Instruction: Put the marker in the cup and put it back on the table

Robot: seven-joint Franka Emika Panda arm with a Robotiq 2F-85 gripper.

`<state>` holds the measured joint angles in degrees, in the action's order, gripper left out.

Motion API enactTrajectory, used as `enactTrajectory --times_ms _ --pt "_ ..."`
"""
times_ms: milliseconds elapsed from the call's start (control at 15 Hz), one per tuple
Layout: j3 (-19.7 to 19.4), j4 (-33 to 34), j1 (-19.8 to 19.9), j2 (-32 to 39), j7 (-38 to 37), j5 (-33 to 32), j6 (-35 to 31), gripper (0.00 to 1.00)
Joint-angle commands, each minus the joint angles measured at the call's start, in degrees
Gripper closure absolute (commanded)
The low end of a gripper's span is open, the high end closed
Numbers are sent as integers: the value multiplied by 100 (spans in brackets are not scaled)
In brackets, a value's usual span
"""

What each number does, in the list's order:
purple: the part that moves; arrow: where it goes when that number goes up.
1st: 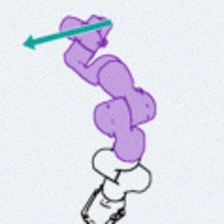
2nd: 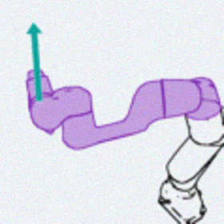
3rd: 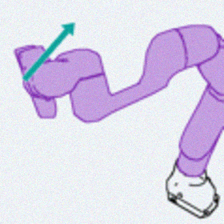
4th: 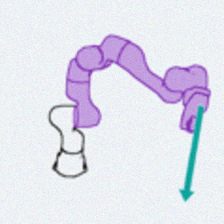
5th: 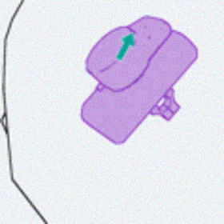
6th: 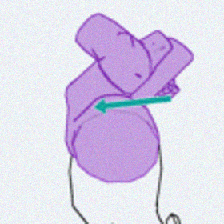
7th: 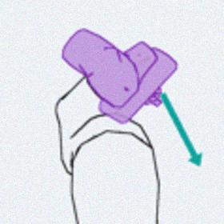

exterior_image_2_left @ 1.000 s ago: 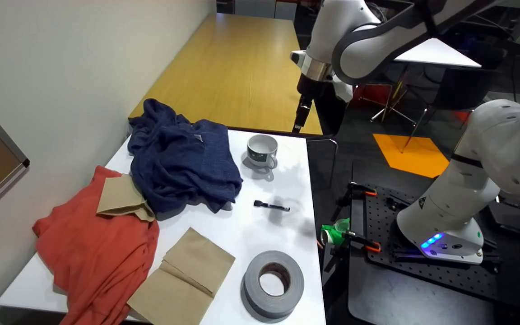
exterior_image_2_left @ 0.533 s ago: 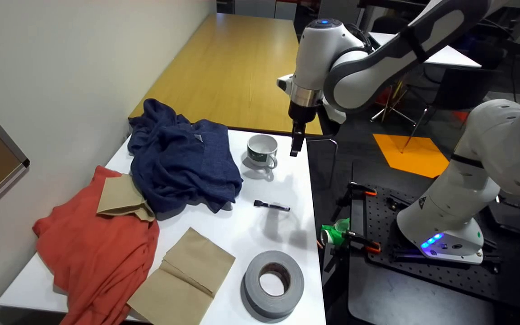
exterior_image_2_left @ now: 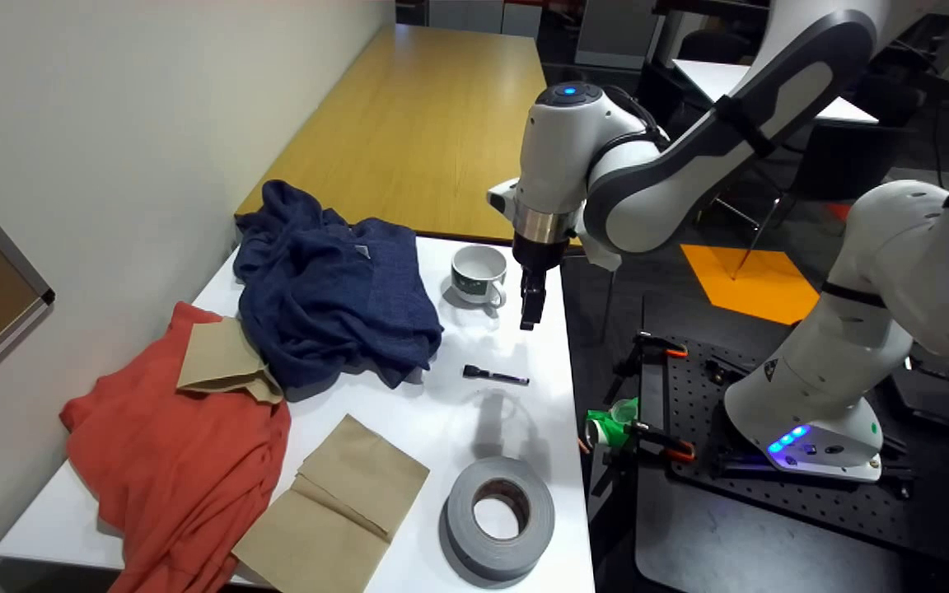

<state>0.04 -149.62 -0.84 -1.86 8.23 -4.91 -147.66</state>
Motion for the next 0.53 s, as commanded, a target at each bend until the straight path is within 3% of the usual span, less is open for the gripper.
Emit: enactTrajectory --times_ms 0,467 --pt "131 -27 -98 99 -250 117 -171 0" --pt "91 -13 -48 147 -251 -119 -138 0"
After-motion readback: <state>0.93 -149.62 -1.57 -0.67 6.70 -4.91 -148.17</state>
